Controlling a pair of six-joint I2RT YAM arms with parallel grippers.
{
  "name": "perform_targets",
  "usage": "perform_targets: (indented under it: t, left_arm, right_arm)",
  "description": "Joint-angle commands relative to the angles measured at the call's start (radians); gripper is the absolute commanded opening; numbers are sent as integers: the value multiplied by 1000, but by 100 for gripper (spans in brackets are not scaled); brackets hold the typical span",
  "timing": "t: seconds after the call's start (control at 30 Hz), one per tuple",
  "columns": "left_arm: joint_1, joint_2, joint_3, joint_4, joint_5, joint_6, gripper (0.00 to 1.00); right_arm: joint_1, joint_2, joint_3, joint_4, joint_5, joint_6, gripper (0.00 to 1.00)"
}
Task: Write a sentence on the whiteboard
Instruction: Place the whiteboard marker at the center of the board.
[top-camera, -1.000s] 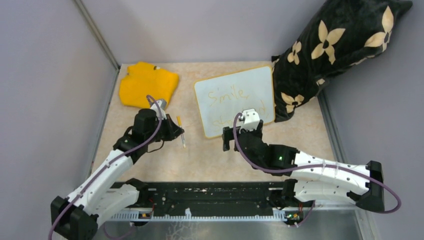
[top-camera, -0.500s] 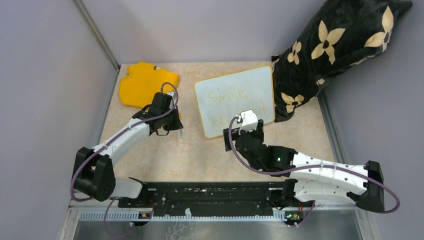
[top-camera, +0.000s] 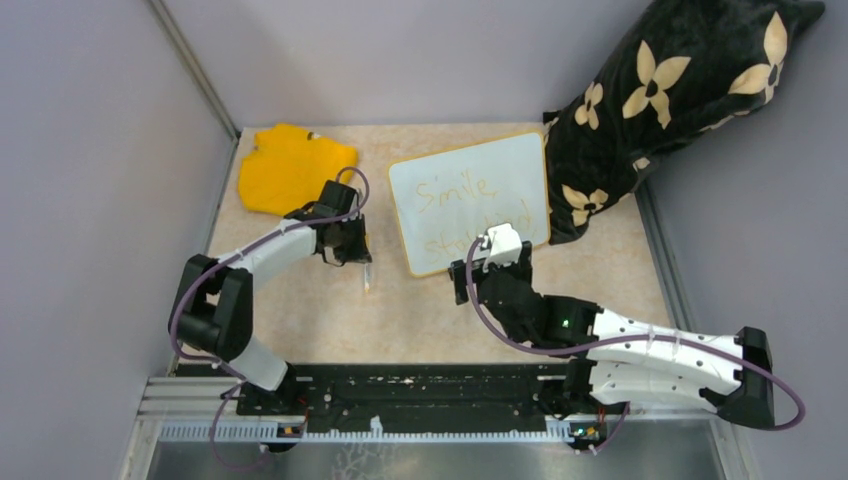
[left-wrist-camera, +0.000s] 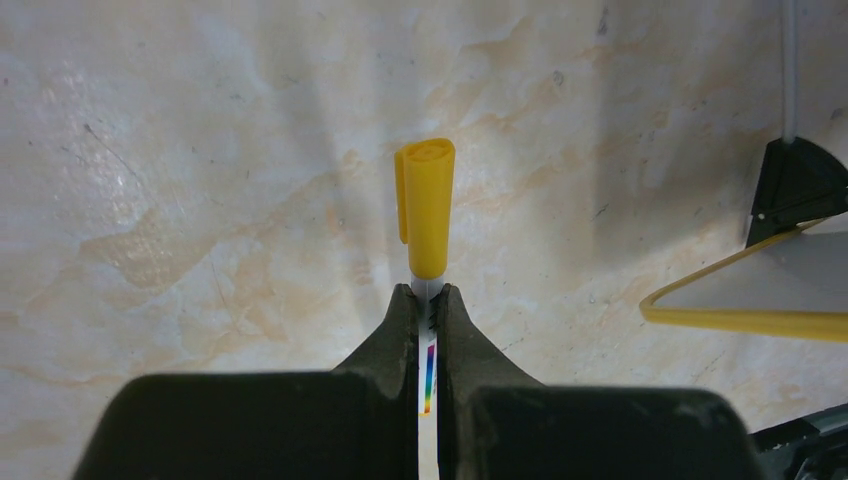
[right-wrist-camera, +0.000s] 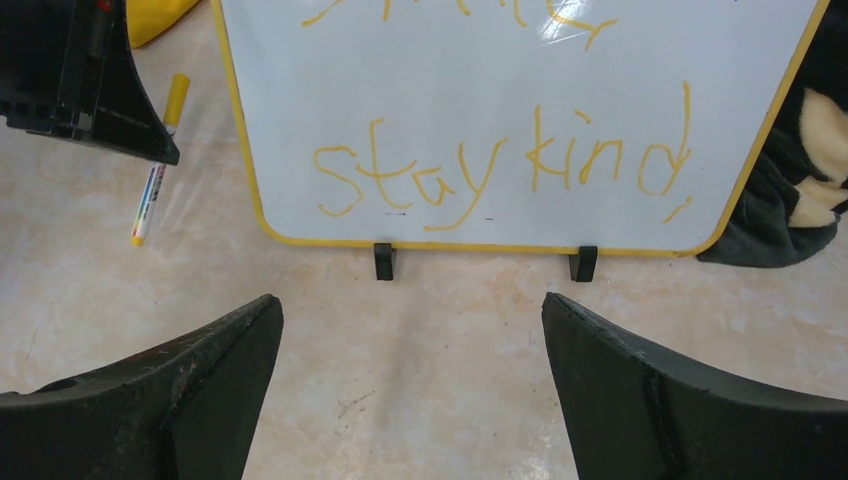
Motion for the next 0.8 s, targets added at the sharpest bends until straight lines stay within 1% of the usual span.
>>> perform_targets:
  t: [0.0, 0.17, 0.4, 0.77]
  left_arm:
    - [8, 21, 47, -4, 22, 9, 0]
    - [8, 33, 4, 30, 55, 0, 0]
    - [7, 46, 7, 20, 86, 10, 0]
    - [6, 76, 9, 25, 116, 15, 0]
  right_arm:
    - [-9, 5, 0, 39, -8, 1, 99]
    - [-9, 12, 18, 21, -18, -2, 99]
    - [-9, 12, 32, 13, -12, 10, 99]
    - [-9, -4, 38, -59, 70, 18, 99]
